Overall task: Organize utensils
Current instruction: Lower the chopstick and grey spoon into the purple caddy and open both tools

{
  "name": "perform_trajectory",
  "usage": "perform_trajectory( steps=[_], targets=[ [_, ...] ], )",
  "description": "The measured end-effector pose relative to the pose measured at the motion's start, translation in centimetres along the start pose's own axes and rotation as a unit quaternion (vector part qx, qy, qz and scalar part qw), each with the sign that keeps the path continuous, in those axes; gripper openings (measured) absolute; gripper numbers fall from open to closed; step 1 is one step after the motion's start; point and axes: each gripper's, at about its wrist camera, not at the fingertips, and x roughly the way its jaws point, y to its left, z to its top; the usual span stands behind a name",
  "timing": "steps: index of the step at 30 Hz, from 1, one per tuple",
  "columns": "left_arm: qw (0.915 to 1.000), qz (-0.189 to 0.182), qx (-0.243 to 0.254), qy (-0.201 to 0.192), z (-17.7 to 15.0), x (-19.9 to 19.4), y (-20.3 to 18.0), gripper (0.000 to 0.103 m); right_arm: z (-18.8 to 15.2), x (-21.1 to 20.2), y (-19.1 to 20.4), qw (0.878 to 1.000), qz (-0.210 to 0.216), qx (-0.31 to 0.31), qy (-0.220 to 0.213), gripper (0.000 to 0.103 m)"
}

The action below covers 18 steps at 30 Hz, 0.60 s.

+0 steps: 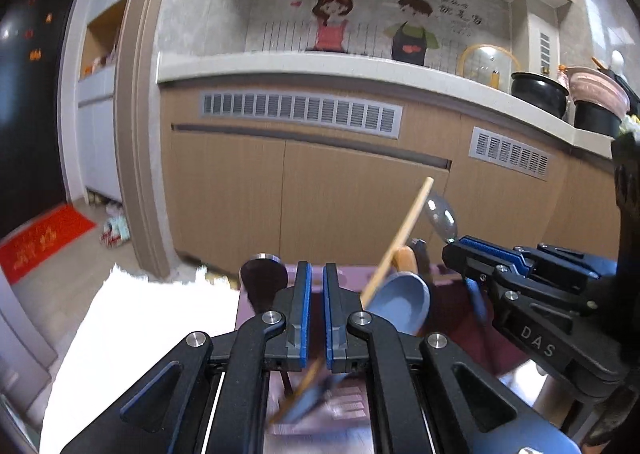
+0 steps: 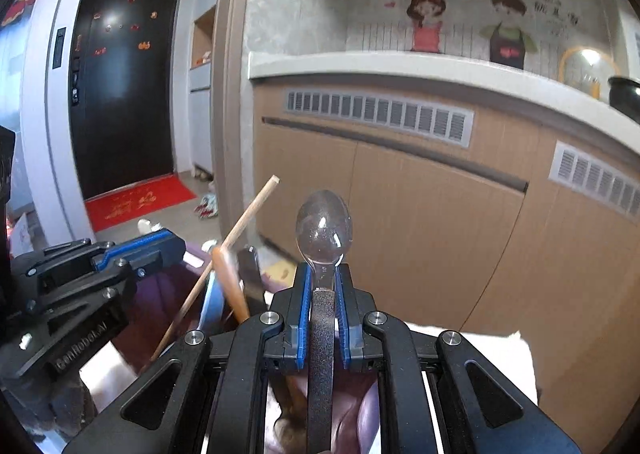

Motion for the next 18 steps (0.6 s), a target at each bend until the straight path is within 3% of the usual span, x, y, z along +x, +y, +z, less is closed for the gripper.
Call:
perform_trajectory(
  steps=[2, 4, 6, 9, 13, 18],
  targets=[
    [0.9999, 0.001, -0.005, 0.012, 0.3, -0.9, 0.0, 0.01, 0.1, -0.5, -0.1, 1.0, -0.003, 0.0, 0.01, 0.015],
    [0.9998, 0.005, -0.005, 0.021, 0.6, -2.2, -0.1, 0.027, 0.3, -1.3, -0.1, 1.0, -0.011, -0.002, 0.011, 0.02],
    [0.9994, 0.004, -0.009, 0.033, 0.7, -3.5, -0.1, 0.036, 0.4, -2.4, 0.0, 1.0, -0.013, 0.001, 0.016, 0.039],
    [0.9983, -0.002, -0.007, 0.058, 0.3, -5.2, -0.4, 0.056, 0.2, -4.2, 0.2, 1.0, -0.02, 0.011, 0.02, 0.057],
    [0.9943, -0.024, 0.0, 0.104, -1.2, -7.0, -1.3, 0.071, -1.0, -7.1, 1.2, 0.999, -0.031, 0.007, 0.044, 0.058],
    [0.9863, -0.051, 0.013, 0.156, -3.6, -8.3, -2.5, 0.079, -2.9, -10.3, 2.0, 0.995, -0.038, 0.01, 0.089, 0.062]
  ],
)
